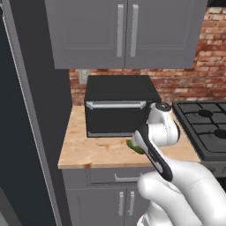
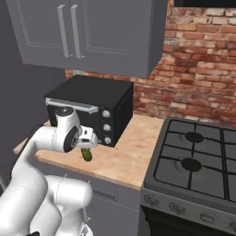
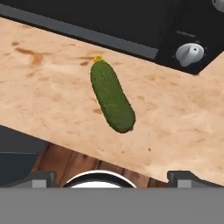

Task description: Place the beer on the top shelf of the fridge to keep it out of children's reach, and place the cucumber and orange on lower shelves for easy access.

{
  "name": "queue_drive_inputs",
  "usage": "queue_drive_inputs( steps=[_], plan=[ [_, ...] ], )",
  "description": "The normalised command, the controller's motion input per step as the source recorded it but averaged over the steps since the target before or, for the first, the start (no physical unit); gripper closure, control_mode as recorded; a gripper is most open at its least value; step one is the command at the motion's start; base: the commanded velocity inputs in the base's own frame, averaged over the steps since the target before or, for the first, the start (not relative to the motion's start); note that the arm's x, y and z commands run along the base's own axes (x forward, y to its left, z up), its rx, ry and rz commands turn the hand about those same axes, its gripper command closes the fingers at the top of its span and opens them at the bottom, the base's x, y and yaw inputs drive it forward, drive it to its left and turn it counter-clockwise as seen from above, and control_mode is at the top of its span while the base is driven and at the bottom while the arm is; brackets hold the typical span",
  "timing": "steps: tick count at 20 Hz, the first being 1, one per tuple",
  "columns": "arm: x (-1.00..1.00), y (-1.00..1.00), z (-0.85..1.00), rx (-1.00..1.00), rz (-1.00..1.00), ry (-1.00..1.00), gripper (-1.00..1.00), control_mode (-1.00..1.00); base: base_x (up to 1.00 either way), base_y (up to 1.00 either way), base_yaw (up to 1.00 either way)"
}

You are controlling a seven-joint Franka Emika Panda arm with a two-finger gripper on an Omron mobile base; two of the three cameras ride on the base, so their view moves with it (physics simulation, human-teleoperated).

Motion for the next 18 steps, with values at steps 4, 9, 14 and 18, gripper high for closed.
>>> queue_drive_inputs(
  steps=[4, 9, 14, 18],
  plan=[
    [0.49, 0.08, -0.43, 0.00, 0.00, 0.02, -1.00, -1.00, 0.00, 0.00, 0.00],
    [0.48, 0.07, -0.39, 0.00, 0.00, 0.01, -1.00, -1.00, 0.00, 0.00, 0.00],
    [0.48, 0.02, -0.35, 0.00, 0.00, 0.01, -1.00, -1.00, 0.00, 0.00, 0.00],
    [0.48, 0.00, -0.33, 0.00, 0.00, 0.02, -1.00, -1.00, 0.00, 0.00, 0.00]
  ],
)
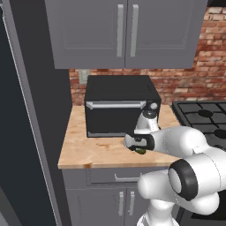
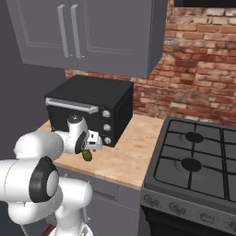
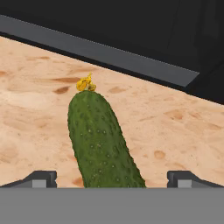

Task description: Place the beer on the top shelf of the fridge to keep it out of children's reach, and place the cucumber and orange on lower shelves for easy access.

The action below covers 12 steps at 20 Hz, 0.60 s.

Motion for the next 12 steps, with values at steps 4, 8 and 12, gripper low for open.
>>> queue_drive_inputs(
  steps=[4, 8, 12],
  plan=[
    [0.40, 0.00, -0.39, 0.00, 0.00, 0.04, -1.00, -1.00, 0.00, 0.00, 0.00],
    [0.37, 0.00, -0.40, 0.00, 0.00, 0.05, -1.00, -1.00, 0.00, 0.00, 0.00],
    [0.29, 0.01, -0.50, 0.00, 0.00, 0.09, 1.00, -1.00, 0.00, 0.00, 0.00]
  ],
)
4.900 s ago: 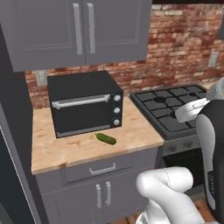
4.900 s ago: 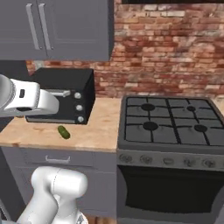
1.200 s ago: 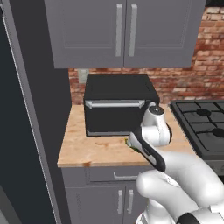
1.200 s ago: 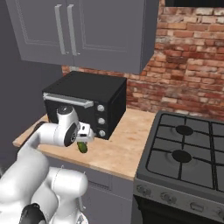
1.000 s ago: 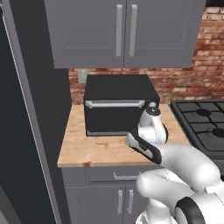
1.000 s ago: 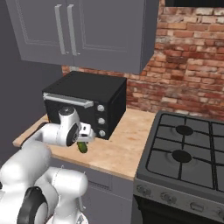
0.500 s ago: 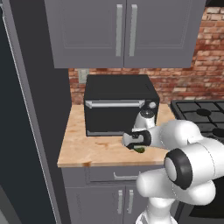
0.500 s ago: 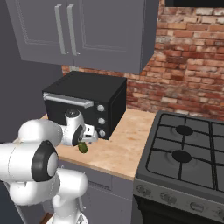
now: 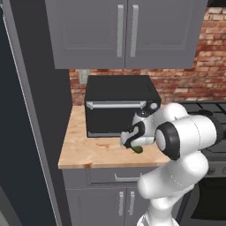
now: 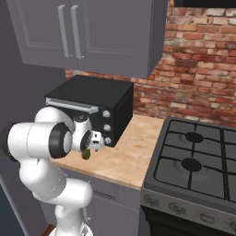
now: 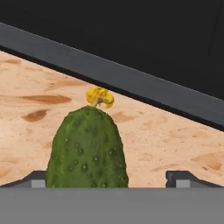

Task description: Place the beer on the top shelf of the fridge to keep it out of children's reach, and place the cucumber and orange on lower shelves for easy access.

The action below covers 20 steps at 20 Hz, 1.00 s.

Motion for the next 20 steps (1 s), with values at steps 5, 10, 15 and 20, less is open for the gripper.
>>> queue_drive_inputs(
  steps=[5, 10, 15, 20],
  plan=[
    [0.03, 0.08, -0.62, 0.00, 0.00, 0.17, 1.00, -1.00, 0.00, 0.00, 0.00],
    [-0.39, 0.00, -0.51, 0.00, 0.00, 0.15, 1.00, -1.00, 0.00, 0.00, 0.00],
    [-0.93, 0.00, 0.01, 0.00, 0.00, 0.00, 1.00, -1.00, 0.00, 0.00, 0.00],
    [-0.99, 0.00, 0.73, 0.00, 0.01, 0.00, 1.00, -1.00, 0.00, 0.00, 0.00]
  ],
)
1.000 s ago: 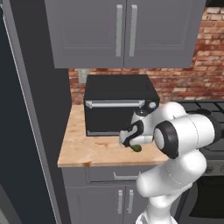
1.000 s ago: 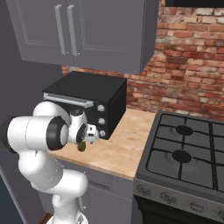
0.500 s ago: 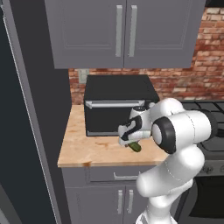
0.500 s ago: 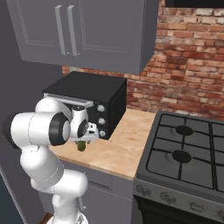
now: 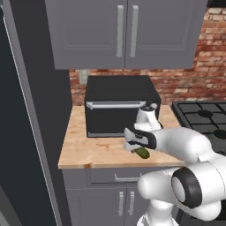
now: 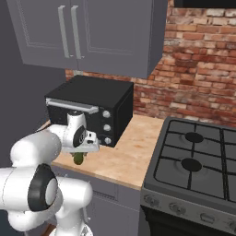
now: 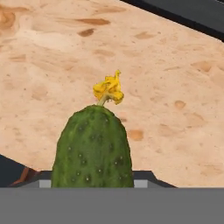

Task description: Place the beer on the top shelf of the fridge to keep it out of children's reach, and place the cucumber and orange on lower shelves for easy access.

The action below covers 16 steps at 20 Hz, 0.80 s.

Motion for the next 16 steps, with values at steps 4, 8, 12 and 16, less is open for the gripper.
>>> queue_drive_inputs(
  steps=[4, 8, 12, 16],
  plan=[
    [-0.74, 0.00, 1.00, 0.00, 0.01, 0.00, 1.00, -1.00, 0.00, 0.00, 0.00],
    [-0.56, 0.00, 1.00, -0.02, 0.02, 0.00, 1.00, -1.00, 0.00, 0.00, 0.00],
    [-0.65, 0.00, 1.00, -0.06, 0.07, 0.00, 1.00, -1.00, 0.00, 0.00, 0.00],
    [-0.54, -0.01, 1.00, -0.08, 0.12, 0.00, 1.00, -1.00, 0.00, 0.00, 0.00]
  ],
)
